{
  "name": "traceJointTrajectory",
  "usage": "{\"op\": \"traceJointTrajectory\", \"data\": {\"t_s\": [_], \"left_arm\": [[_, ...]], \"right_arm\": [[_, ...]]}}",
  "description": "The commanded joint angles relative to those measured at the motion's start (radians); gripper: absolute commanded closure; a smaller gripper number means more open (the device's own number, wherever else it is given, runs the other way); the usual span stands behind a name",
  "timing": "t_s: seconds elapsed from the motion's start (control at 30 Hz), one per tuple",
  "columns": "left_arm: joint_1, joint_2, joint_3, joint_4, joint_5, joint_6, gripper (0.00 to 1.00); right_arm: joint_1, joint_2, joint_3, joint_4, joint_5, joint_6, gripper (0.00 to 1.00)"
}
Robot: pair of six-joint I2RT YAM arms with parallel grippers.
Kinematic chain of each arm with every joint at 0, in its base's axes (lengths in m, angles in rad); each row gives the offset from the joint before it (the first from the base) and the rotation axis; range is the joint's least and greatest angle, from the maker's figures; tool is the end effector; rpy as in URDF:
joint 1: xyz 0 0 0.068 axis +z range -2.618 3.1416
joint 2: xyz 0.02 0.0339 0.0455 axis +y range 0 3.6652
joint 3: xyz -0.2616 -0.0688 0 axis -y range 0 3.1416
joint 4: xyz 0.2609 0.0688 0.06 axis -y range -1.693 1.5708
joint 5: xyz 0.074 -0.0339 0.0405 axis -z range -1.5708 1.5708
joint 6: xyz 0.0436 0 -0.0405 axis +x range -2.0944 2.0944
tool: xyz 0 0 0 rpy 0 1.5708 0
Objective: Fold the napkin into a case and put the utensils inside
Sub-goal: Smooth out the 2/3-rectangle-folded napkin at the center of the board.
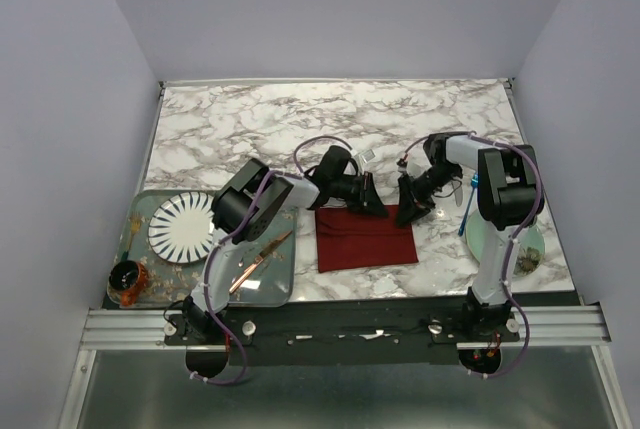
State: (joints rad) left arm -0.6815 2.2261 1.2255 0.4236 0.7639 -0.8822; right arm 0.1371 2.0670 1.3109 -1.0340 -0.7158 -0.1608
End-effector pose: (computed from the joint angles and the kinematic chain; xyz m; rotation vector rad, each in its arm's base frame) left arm 0.3376 -0.3127 0.0761 0.2838 2.4763 -1.6247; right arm 0.3450 0.0765 0.1039 0.2966 -2.7411 -1.0338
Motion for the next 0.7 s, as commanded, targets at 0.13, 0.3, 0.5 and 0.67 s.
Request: {"op": "traceJointTrajectory", "data": {"t_s": [0.13, 0.3, 0.5, 0.67], "left_arm": [[0.115, -0.121, -0.023, -0.149, 0.125, 0.178, 0.59], [0.146, -0.290, -0.118, -0.195, 0.313, 0.215, 0.58], [0.146, -0.316, -0.248, -0.212, 0.316, 0.200, 0.61], [0.146, -0.227, -0.235, -0.305, 0.244, 0.274, 0.65]], "right_arm": [[-0.010, 0.018, 0.030, 0.003, 0.130, 0.046, 0.69], [-0.010, 0.012, 0.028, -0.001, 0.145, 0.040, 0.69], [-0.010, 0.004, 0.024, -0.003, 0.150, 0.030, 0.69], [-0.010, 0.004, 0.022, -0.008, 0.153, 0.020, 0.69]]}}
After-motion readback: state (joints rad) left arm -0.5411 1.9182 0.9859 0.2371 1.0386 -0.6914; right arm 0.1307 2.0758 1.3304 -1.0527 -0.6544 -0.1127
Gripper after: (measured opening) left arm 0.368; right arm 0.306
